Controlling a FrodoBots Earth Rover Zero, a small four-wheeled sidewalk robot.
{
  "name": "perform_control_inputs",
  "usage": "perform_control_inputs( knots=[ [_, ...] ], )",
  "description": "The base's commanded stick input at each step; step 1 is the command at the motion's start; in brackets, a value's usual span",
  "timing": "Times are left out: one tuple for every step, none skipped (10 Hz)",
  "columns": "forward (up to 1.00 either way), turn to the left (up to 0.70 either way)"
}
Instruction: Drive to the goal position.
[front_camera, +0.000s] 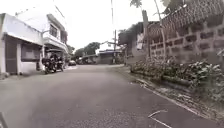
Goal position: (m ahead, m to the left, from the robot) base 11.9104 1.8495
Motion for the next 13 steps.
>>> perform_control_inputs(
  knots=[
    [0.70,0.00],
    [0.70,0.00],
    [0.70,0.00],
    [0.70,0.00],
    [0.70,0.00],
    [0.70,0.00],
    [0.70,0.00],
    [0.70,0.00],
    [0.70,0.00],
    [0.70,0.00],
    [0.70,0.00],
    [0.70,0.00],
    [0.70,0.00]
  ],
)
